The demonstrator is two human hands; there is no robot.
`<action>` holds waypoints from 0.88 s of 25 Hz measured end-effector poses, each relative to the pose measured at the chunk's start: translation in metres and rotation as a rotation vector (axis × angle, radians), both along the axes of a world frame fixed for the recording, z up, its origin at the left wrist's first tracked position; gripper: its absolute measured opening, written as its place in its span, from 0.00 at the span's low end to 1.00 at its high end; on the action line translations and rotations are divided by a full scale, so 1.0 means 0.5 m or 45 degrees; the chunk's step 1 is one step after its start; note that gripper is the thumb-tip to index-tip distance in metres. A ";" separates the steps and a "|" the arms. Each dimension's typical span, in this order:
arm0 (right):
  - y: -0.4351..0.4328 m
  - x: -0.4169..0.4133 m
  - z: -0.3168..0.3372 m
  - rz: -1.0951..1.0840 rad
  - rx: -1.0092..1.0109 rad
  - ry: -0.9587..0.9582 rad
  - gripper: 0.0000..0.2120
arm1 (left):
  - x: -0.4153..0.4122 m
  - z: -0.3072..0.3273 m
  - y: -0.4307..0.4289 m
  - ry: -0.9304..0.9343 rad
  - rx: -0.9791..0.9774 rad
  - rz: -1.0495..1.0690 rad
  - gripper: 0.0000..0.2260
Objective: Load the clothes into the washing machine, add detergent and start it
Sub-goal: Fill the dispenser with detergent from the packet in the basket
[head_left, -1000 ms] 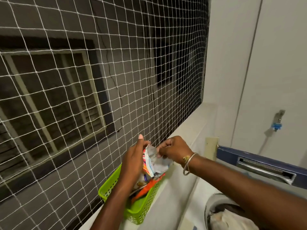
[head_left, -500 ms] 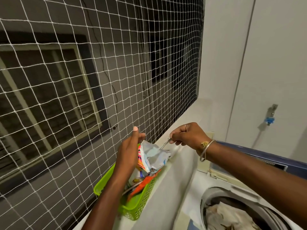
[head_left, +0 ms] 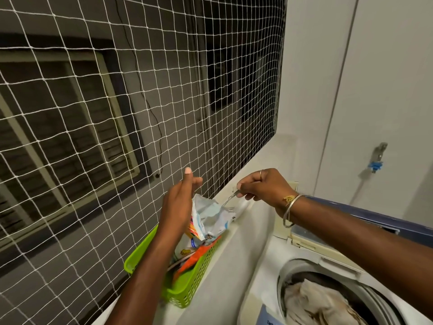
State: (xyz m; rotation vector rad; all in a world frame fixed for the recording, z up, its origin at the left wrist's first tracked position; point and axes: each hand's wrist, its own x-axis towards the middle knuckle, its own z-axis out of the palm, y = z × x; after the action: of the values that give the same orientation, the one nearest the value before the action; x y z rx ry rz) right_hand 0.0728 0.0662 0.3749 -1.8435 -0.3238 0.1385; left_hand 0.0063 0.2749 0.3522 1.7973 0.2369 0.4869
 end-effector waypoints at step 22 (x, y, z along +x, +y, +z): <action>-0.041 0.218 0.000 -0.076 0.238 0.224 0.10 | 0.112 0.044 0.014 0.151 -0.125 -0.035 0.26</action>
State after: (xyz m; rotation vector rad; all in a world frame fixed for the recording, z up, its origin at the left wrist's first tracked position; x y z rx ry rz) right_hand 0.1819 0.0455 0.3748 -1.6414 -0.1532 0.2208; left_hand 0.0625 0.2818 0.3740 1.7329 0.3132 0.3437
